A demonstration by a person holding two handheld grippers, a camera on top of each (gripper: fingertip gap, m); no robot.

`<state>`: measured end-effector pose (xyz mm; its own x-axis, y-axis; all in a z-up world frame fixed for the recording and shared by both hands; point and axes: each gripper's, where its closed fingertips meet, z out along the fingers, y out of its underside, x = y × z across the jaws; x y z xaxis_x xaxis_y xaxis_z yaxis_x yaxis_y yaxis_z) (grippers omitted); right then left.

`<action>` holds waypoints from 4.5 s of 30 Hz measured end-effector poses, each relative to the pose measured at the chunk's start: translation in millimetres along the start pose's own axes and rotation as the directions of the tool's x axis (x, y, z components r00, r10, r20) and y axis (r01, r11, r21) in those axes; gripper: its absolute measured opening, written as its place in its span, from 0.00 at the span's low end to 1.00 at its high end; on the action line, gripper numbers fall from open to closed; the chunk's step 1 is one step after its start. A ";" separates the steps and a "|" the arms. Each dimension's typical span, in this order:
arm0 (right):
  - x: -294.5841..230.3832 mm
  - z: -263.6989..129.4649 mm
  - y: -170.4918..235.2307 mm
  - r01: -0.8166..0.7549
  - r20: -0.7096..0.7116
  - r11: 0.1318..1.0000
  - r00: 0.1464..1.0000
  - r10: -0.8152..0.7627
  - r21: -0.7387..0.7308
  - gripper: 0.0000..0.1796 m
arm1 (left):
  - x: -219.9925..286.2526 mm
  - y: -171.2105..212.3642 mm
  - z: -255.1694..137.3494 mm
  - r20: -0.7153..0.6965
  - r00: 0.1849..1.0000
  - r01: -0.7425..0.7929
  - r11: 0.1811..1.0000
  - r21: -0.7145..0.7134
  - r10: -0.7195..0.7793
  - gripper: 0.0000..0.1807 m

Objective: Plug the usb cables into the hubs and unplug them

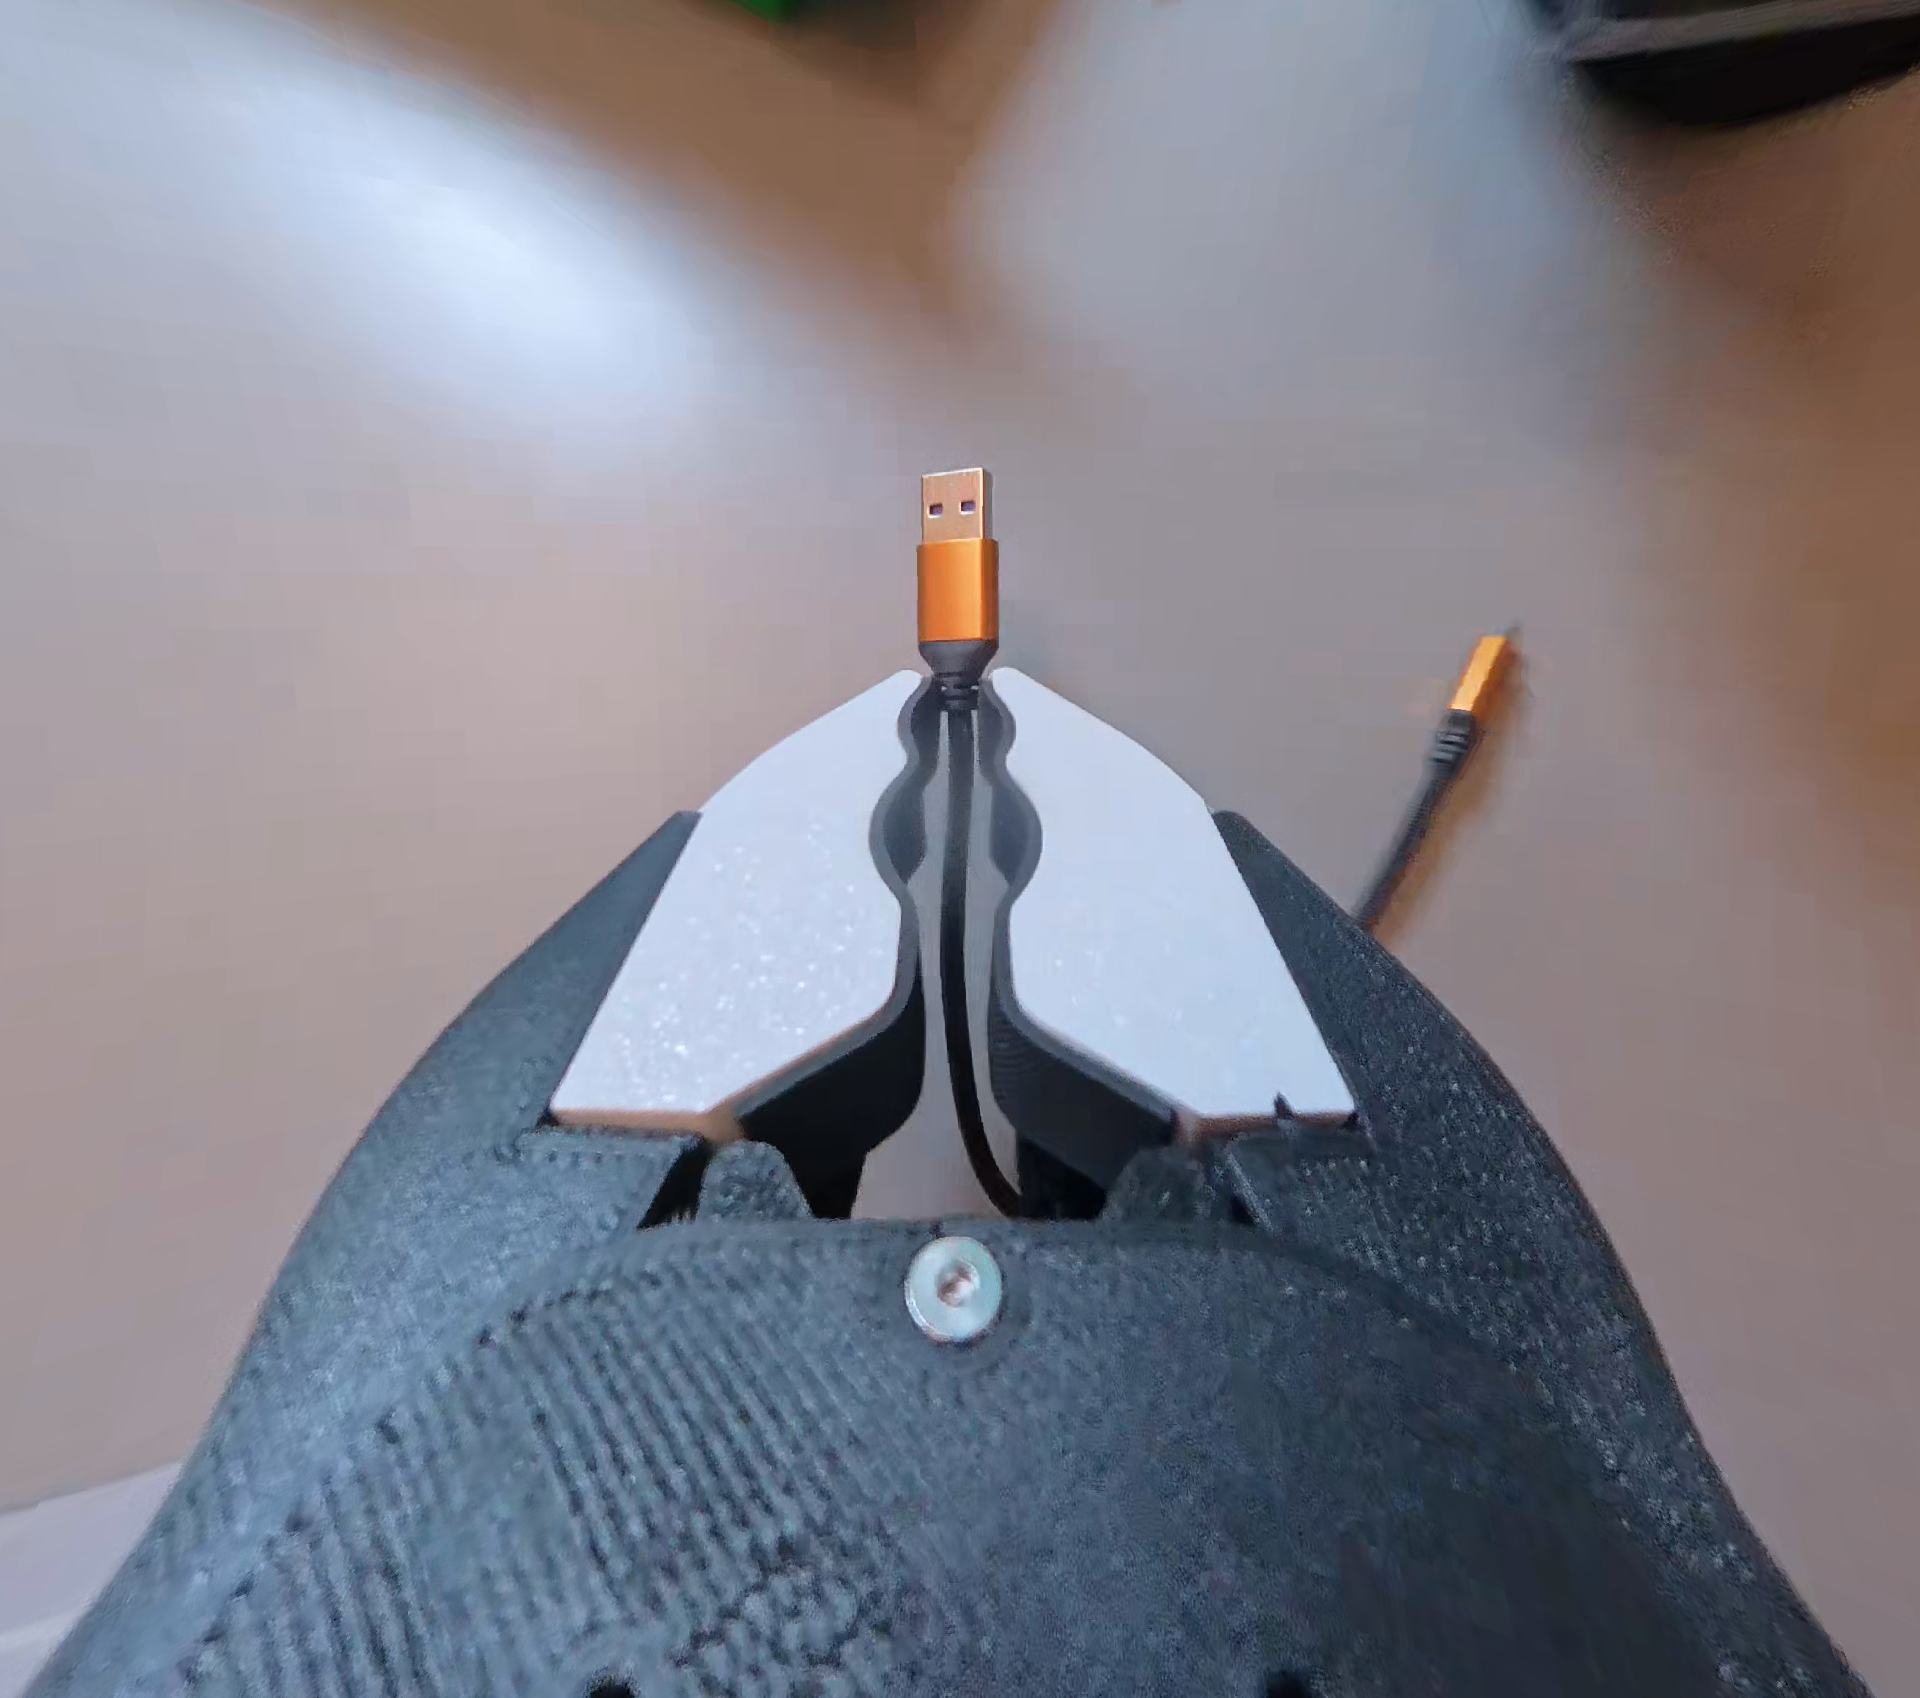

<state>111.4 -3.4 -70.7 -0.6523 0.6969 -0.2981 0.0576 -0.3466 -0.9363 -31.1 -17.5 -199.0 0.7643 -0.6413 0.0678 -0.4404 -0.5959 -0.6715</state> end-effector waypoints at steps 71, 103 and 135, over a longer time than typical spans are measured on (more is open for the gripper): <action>-2.7 29.7 39.2 0.171 -0.087 0.952 0.976 -0.199 -0.255 0.40 | 85.7 -104.8 -10.9 -0.050 0.955 -0.296 0.938 -0.182 0.291 0.04; -14.9 28.1 45.3 0.152 0.006 0.953 0.988 -0.156 -0.261 0.40 | 121.7 -112.4 -20.8 -0.136 0.918 -0.369 0.928 0.056 0.373 0.04; -26.9 12.7 9.3 0.072 0.089 0.996 0.994 -0.066 -0.057 0.40 | 133.5 -138.7 -6.0 -0.154 0.963 -0.149 0.913 0.379 0.221 0.04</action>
<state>119.9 -33.3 -69.1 -0.7196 0.6594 -0.2175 0.0540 -0.2592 -0.9643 129.1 -23.3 -92.4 0.5662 -0.8237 0.0306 -0.3376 -0.2655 -0.9031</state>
